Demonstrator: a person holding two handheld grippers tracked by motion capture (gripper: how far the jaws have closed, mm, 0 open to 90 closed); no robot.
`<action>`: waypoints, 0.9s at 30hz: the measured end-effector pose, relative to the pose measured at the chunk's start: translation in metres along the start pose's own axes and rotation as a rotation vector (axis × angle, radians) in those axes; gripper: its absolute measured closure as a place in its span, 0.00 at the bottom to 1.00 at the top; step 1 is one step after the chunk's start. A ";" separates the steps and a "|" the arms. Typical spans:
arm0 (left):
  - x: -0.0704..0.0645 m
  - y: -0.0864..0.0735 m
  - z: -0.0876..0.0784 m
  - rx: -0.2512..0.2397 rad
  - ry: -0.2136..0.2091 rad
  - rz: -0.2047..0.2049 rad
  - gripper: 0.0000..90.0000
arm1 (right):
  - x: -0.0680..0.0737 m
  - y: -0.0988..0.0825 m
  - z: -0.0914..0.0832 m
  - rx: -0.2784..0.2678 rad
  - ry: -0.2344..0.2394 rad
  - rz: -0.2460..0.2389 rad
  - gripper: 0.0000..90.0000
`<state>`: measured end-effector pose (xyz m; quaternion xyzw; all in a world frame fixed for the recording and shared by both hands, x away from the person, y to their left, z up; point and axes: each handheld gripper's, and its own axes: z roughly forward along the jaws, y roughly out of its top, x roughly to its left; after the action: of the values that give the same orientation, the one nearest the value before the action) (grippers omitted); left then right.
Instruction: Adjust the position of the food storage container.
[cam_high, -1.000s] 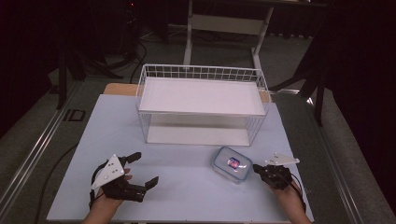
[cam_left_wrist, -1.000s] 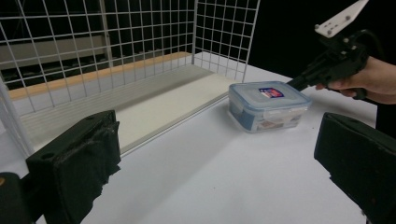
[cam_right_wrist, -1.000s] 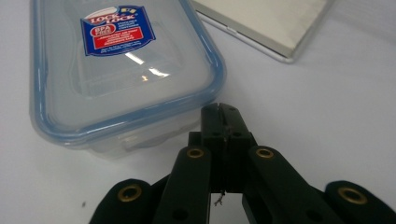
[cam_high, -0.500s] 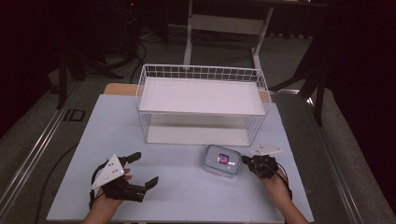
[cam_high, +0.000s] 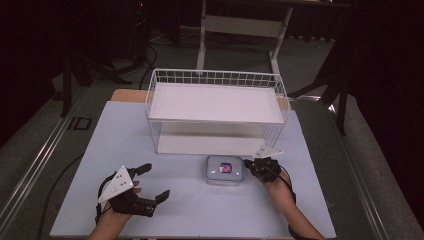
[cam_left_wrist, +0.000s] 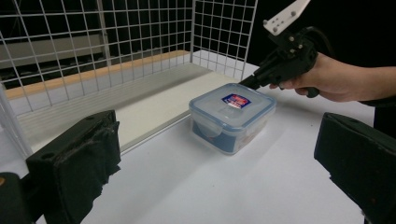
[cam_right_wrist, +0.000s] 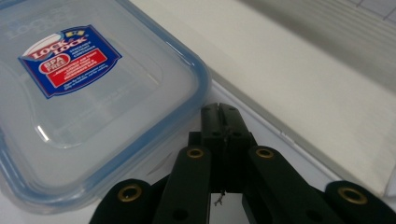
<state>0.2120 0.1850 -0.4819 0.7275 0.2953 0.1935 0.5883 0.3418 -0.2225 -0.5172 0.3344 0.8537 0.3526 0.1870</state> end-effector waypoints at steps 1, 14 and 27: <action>0.000 0.000 0.000 0.001 0.000 0.002 0.02 | 0.000 0.001 0.000 0.001 -0.008 -0.006 1.00; -0.001 0.000 0.000 0.004 0.006 0.004 0.01 | 0.009 -0.021 -0.038 -0.025 -0.009 0.007 1.00; -0.001 -0.001 0.001 0.016 0.006 0.001 0.01 | 0.011 -0.021 -0.021 0.010 0.016 0.012 1.00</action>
<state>0.2122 0.1837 -0.4829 0.7317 0.2980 0.1936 0.5817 0.3129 -0.2363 -0.5189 0.3376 0.8549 0.3521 0.1765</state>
